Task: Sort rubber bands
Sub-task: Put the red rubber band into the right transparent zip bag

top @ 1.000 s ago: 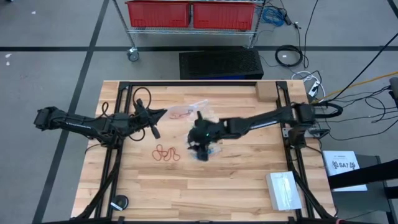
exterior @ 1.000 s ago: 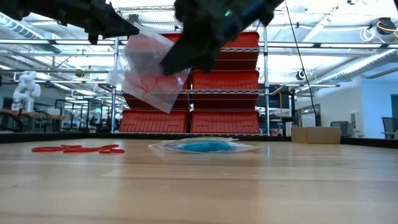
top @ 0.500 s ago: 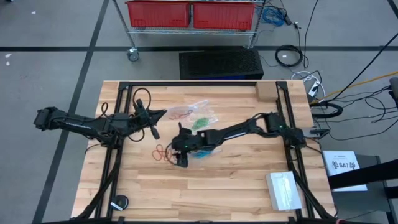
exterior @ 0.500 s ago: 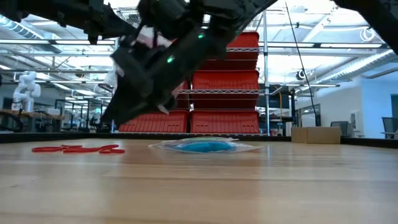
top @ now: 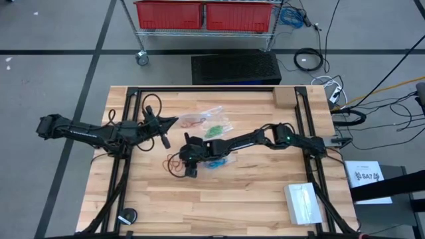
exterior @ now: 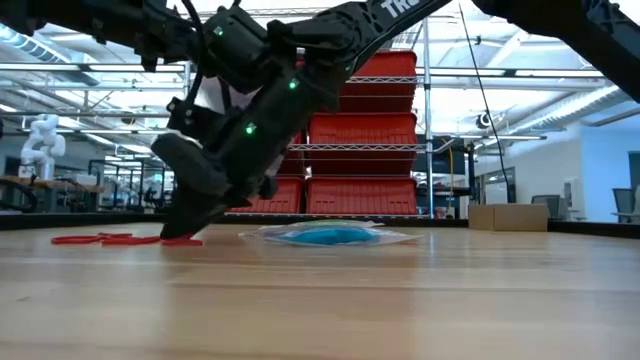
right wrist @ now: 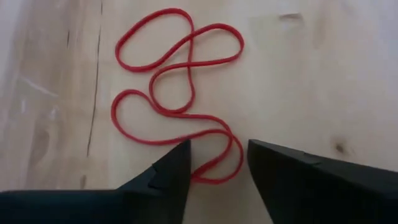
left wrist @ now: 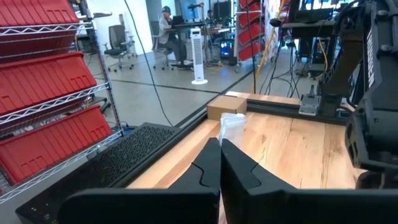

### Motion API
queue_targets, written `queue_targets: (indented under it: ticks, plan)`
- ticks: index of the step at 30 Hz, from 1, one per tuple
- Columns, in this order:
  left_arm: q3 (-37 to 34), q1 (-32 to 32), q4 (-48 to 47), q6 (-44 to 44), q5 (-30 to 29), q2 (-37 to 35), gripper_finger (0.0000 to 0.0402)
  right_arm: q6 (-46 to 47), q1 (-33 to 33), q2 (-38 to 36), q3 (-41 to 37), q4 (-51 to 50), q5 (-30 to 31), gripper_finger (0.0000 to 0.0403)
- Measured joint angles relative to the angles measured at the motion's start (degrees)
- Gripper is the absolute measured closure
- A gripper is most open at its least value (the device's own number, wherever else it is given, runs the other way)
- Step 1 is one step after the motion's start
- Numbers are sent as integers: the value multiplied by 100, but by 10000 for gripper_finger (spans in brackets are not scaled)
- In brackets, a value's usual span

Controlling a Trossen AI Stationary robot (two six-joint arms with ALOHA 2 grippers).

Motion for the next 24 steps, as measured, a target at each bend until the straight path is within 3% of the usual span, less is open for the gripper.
queue_targets:
  ticks: [9,16,24]
  plan:
    - [0,0,0,0,-2,0,401,-210,-15,0,1,-63,-16,394]
    - [0,2,4,-6,-61,-2,401,-362,9,-254,-27,-467,-42,401]
    - [0,2,-1,-7,-61,-4,401,-839,72,-1076,-18,-582,45,402]
